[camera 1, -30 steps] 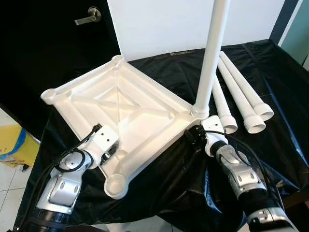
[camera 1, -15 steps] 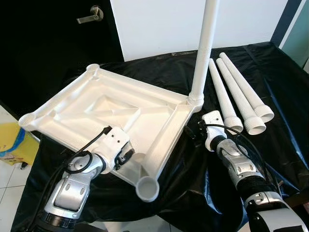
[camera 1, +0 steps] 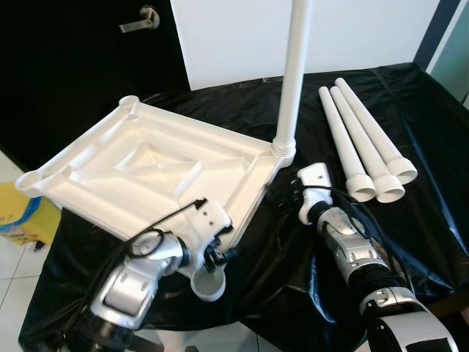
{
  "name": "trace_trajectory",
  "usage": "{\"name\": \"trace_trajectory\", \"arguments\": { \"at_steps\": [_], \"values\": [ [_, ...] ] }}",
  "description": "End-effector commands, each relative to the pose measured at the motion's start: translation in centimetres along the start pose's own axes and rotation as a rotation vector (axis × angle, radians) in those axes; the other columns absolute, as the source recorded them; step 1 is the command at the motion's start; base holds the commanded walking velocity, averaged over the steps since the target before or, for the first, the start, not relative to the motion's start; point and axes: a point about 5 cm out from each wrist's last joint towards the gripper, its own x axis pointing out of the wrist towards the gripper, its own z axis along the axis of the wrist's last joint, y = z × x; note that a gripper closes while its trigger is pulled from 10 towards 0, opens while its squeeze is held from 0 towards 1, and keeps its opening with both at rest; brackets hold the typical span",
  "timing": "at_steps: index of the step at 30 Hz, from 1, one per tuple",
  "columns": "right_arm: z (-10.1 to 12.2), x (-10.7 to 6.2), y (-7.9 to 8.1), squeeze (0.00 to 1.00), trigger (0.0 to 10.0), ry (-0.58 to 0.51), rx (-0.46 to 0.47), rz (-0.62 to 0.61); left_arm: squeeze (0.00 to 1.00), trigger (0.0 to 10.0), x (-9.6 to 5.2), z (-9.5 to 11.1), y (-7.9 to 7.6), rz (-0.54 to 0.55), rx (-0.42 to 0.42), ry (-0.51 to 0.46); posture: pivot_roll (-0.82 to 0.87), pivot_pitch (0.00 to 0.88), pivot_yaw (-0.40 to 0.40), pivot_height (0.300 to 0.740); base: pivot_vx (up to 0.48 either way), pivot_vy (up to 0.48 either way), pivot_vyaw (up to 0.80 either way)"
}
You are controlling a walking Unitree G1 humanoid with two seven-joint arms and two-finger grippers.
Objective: Building children table
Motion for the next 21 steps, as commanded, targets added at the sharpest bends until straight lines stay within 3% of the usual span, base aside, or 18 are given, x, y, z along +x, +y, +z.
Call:
{"name": "trace_trajectory", "arguments": {
  "at_steps": [1, 6, 8, 15, 17, 21],
  "values": [
    [-0.5, -0.7, -0.2, 0.0, 10.0, 0.0, 0.0, -0.034, 0.0, 10.0, -0.4, 0.1, 1.4, 0.153, -0.007, -0.013, -0.08, 0.036, 0.028, 0.74, 0.0, 0.0, 0.0],
    [-0.7, -1.5, -0.2, 0.0, 10.0, -0.009, 0.005, -0.081, 0.0, 10.0, -1.4, 0.2, 2.8, 0.226, 0.017, -0.02, -0.09, 0.036, 0.031, 0.74, 0.0, 0.0, 0.0],
    [-0.8, -2.0, 0.0, 0.0, 10.0, -0.001, 0.013, -0.103, 0.0, 10.0, -2.3, 0.0, 3.3, 0.241, 0.067, 0.0, -0.09, 0.036, 0.033, 0.74, 0.0, 0.0, 0.0],
    [-0.9, -2.3, 0.3, 0.0, 10.0, -0.006, 0.004, -0.124, 0.0, 10.0, -2.9, -0.4, 3.7, 0.24, 0.086, 0.033, -0.09, 0.035, 0.033, 0.74, 0.0, 0.0, 0.0],
    [-0.9, -2.6, 0.8, 0.0, 10.0, -0.012, 0.001, -0.105, 0.0, 10.0, -3.7, -1.6, 4.5, 0.261, 0.129, 0.108, -0.09, 0.029, 0.027, 0.74, 0.0, 0.0, 0.0],
    [-0.9, -2.8, 0.9, 0.0, 10.0, -0.014, -0.001, -0.09, 0.0, 10.0, -4.0, -2.0, 4.8, 0.261, 0.143, 0.125, -0.09, 0.029, 0.027, 0.74, 0.0, 0.0, 0.0]
  ]
}}
